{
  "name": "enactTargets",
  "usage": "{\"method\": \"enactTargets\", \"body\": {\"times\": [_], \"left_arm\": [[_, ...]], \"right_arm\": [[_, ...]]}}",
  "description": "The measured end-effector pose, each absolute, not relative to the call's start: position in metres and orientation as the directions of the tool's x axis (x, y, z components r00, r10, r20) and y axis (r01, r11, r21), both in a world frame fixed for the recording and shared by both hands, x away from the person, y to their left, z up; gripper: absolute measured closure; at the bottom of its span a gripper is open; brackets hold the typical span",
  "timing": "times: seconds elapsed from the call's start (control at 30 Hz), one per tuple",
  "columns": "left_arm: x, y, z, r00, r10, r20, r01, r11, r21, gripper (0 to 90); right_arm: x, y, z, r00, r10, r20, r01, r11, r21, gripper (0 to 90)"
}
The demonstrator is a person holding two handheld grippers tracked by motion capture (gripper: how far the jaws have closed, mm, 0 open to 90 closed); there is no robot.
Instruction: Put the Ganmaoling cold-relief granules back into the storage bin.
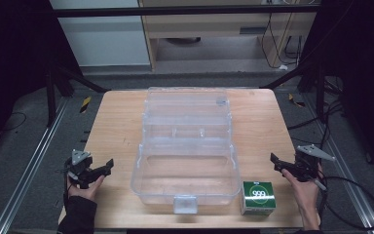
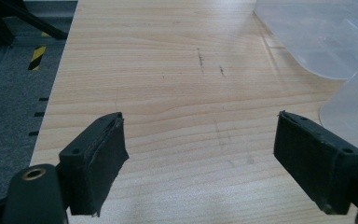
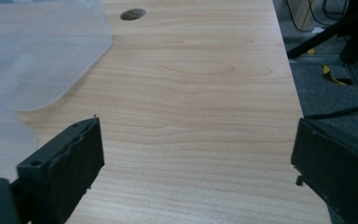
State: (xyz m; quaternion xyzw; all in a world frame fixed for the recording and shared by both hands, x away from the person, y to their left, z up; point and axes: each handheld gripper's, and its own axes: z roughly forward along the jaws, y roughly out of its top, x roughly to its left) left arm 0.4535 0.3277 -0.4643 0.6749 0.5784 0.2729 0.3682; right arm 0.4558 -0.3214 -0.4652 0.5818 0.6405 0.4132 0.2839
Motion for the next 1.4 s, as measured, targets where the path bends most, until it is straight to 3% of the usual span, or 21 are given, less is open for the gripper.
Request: {"method": "enactTargets", "body": {"times": [0.27,0.53,1.4], "left_arm": [[0.453,0.327,-0.464,0.186,0.981,-0.047,0.591,-0.073,0.803,16.2],[0.452,0.325,-0.464,0.195,0.980,-0.036,0.601,-0.090,0.794,16.2],[0.453,0.322,-0.469,0.216,0.976,-0.025,0.613,-0.116,0.781,16.7]], "right_arm": [[0.446,-0.325,-0.448,-0.180,0.978,0.102,0.475,-0.004,0.880,0.5],[0.441,-0.321,-0.436,-0.233,0.968,0.088,0.466,0.032,0.884,5.4],[0.437,-0.274,-0.361,-0.543,0.839,-0.034,0.407,0.298,0.864,6.1]]}}
